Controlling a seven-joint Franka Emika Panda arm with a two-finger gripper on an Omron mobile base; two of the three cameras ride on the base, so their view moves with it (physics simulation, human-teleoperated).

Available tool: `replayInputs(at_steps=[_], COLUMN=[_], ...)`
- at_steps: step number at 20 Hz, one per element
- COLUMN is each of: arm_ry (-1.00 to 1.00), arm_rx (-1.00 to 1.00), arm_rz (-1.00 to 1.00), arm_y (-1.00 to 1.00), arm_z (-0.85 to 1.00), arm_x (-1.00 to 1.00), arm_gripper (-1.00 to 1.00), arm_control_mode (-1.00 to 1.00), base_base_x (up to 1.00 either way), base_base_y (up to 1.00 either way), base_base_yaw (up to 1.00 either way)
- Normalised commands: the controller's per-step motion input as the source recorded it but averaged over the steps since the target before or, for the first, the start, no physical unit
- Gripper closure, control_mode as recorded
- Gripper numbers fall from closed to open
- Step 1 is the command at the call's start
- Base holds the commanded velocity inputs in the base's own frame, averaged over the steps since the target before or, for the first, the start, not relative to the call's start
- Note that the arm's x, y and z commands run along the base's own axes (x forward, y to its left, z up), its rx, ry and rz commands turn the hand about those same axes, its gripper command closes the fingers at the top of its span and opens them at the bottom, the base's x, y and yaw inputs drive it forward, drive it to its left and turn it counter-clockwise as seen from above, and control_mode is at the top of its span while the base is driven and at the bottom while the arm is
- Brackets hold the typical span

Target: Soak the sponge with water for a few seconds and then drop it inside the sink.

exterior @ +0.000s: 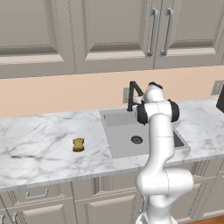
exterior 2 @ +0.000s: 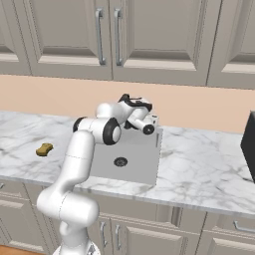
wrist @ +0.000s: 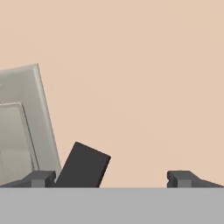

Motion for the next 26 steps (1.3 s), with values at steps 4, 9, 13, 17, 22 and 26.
replayInputs(at_steps=[4,9,13,17,22,26], arm_ry=[0.03,0.02,0.00,0.00,0.00,0.00], arm_rx=[0.00,0.00,0.00,0.01,0.01,0.00], arm_rz=[0.00,0.00,0.00,0.00,0.00,0.00], arm_y=[-0.44,-0.40,-0.19,-0.09,-0.06,-0.18], arm_z=[0.00,0.00,0.00,0.02,0.16,0.22], arm_x=[0.00,0.00,0.00,-0.20,-0.40,-0.28], arm_gripper=[-1.00,-1.00,-1.00,-1.00,-1.00,-1.00], arm_control_mode=[-1.00,-1.00,-1.00,-1.00,-1.00,-1.00], base_base_x=[0.00,0.00,0.00,0.00,0.00,0.00], base_base_y=[0.00,0.00,0.00,0.00,0.00,0.00], base_base_yaw=[0.00,0.00,0.00,0.00,0.00,0.00])
